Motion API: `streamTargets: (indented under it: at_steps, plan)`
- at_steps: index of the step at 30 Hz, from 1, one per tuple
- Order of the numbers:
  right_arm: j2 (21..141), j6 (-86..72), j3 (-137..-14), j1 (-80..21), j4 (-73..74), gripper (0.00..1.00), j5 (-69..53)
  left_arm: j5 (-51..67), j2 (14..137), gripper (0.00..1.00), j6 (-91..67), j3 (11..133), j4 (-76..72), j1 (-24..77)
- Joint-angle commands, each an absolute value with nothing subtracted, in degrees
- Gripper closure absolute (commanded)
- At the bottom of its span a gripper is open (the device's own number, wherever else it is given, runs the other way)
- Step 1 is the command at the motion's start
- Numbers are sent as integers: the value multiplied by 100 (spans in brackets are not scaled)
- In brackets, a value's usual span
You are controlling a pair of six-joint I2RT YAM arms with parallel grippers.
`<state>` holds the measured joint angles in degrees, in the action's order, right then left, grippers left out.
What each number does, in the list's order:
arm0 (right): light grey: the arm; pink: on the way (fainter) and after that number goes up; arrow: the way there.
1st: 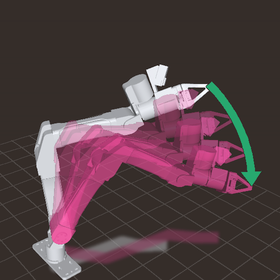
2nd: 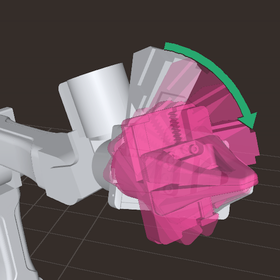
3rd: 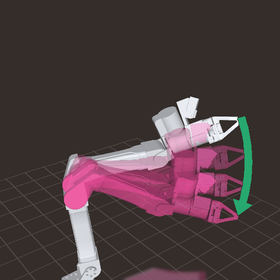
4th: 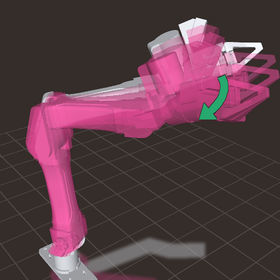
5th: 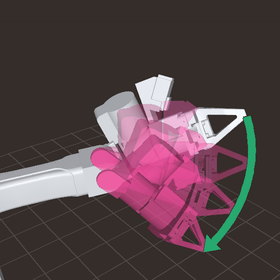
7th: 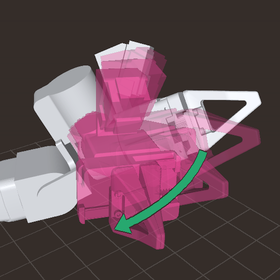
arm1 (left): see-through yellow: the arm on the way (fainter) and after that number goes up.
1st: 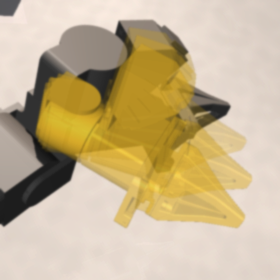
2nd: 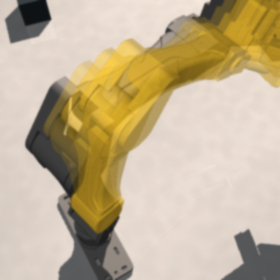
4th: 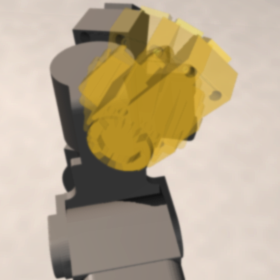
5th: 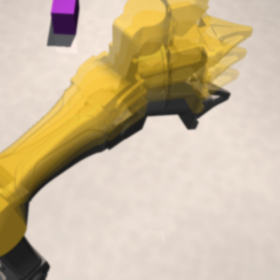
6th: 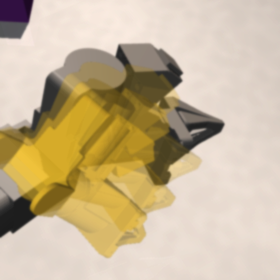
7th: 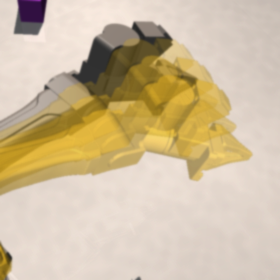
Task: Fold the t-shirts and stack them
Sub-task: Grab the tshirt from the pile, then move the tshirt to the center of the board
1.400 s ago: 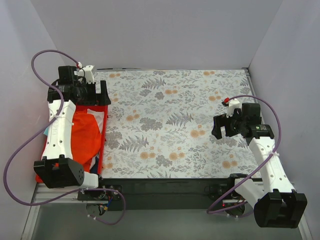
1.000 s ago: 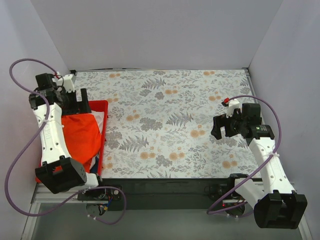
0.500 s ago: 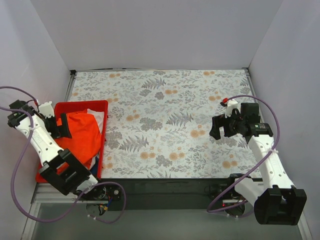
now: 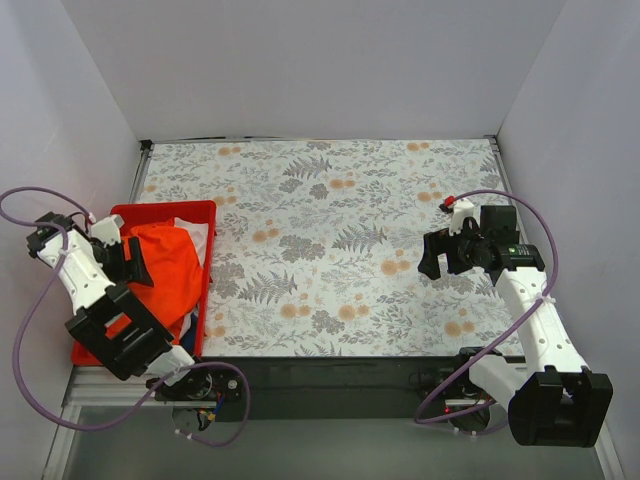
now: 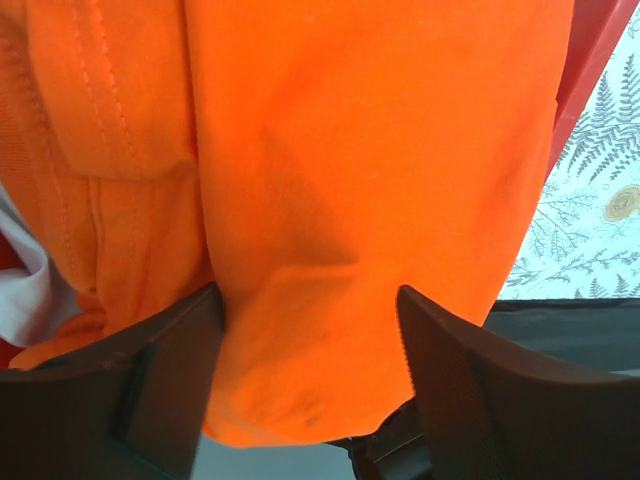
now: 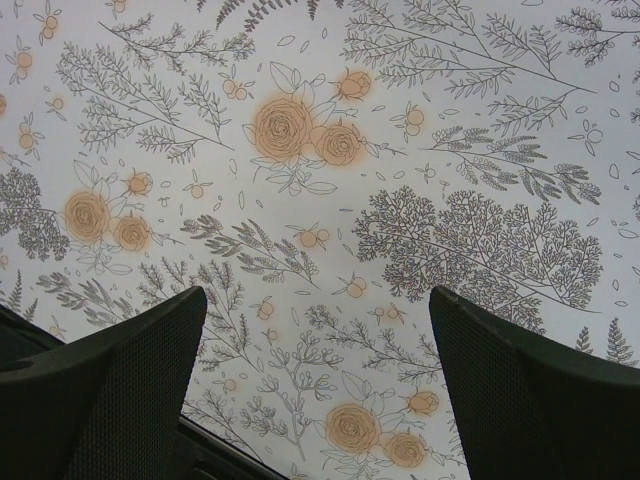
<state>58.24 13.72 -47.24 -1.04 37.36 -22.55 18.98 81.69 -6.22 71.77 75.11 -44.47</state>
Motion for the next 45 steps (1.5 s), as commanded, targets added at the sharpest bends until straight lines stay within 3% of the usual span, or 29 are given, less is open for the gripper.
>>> streamTargets:
  at_steps: [1, 5, 6, 8, 9, 18, 25, 29, 33, 38, 42, 45]
  plan:
    - [5810, 1424, -4904, -114, 3735, 2, -2347, 2214, 8253, 35, -694, 7259, 7558, -4465]
    - [5792, 1433, -4878, -106, 3727, 2, -2347, 2311, 8306, 62, -773, 7470, 7611, -4465]
    - [5775, 1433, -4869, -114, 3735, 1, -2355, 2346, 8314, 79, -773, 7523, 7637, -4456]
    - [5766, 1406, -4878, -106, 3735, 2, -2364, 2399, 8314, 98, -800, 7689, 7699, -4447]
    - [5757, 1406, -4878, -105, 3753, 2, -2364, 2399, 8297, 100, -826, 7751, 7717, -4430]
    - [5757, 1389, -4948, -114, 3744, 2, -2408, 3083, 8086, 100, -1019, 9183, 7972, -3877]
    - [5897, 1415, -5133, -53, 3841, 2, -2566, 3566, 8226, 100, -2317, 10861, 7385, -1856]
    - [5933, 1441, -5150, 176, 3867, 2, -2680, 3981, 8998, 100, -3117, 12851, 6936, -699]
    - [5950, 1459, -5194, 298, 3876, 2, -2768, 3859, 9719, 100, -3962, 13884, 5813, 683]
    - [5819, 1485, -5168, 553, 3920, 2, -2856, 3691, 9958, 100, -4587, 13861, 3695, 2089]
    - [5652, 1494, -5098, 799, 3929, 2, -2927, 3473, 10046, 100, -5280, 13799, 1992, 2320]
    - [5537, 1494, -5089, 1019, 3937, 2, -3067, 3314, 10081, 100, -5668, 13782, 1600, 2320]
